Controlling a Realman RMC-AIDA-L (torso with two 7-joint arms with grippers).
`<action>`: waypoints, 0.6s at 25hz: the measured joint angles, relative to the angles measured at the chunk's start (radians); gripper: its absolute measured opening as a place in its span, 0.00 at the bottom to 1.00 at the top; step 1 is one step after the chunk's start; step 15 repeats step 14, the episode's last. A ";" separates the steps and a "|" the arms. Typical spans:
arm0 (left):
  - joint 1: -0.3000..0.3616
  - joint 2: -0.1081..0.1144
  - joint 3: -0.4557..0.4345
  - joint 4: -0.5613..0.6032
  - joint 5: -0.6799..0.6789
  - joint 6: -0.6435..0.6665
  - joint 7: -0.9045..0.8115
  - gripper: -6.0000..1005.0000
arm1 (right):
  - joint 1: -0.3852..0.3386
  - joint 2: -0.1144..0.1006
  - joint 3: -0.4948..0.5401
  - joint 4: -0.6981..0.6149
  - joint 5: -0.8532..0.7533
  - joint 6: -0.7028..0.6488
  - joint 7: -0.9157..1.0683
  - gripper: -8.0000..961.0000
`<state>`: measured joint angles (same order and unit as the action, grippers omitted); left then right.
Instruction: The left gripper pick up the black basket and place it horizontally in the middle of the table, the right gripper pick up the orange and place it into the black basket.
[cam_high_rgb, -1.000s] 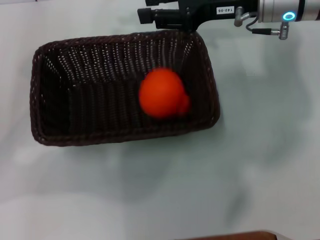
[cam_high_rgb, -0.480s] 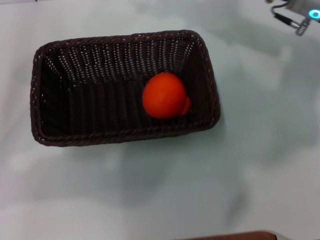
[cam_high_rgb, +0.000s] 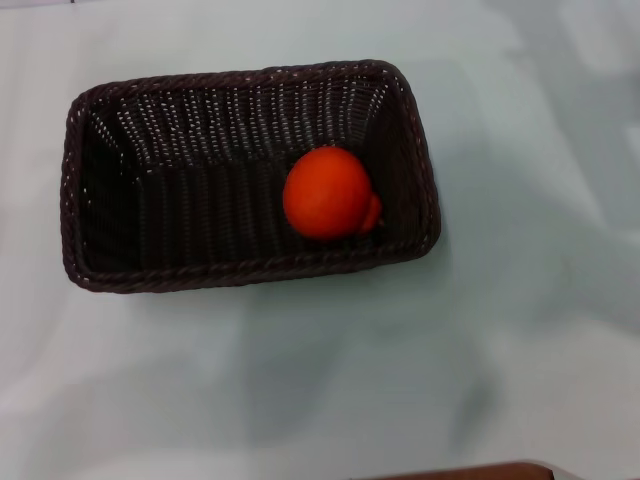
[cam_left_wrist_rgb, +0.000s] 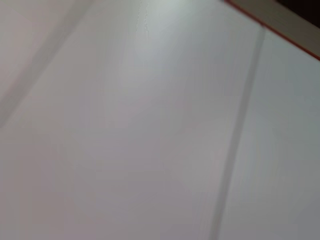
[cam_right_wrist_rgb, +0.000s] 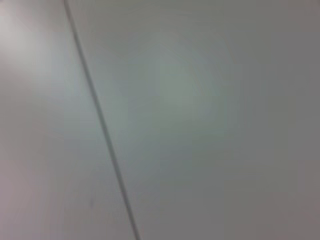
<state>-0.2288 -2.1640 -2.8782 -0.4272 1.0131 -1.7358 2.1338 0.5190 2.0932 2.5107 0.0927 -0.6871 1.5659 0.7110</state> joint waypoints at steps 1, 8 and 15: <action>0.006 0.000 0.000 0.024 -0.035 -0.015 0.036 0.84 | -0.009 0.002 0.001 -0.023 0.022 0.037 -0.006 1.00; 0.030 -0.001 0.001 0.067 -0.114 -0.078 0.098 0.84 | -0.024 0.003 0.012 -0.082 0.084 0.093 -0.019 1.00; 0.038 -0.004 0.000 0.136 -0.161 -0.092 0.110 0.84 | -0.016 -0.003 0.034 -0.060 0.088 0.076 -0.041 1.00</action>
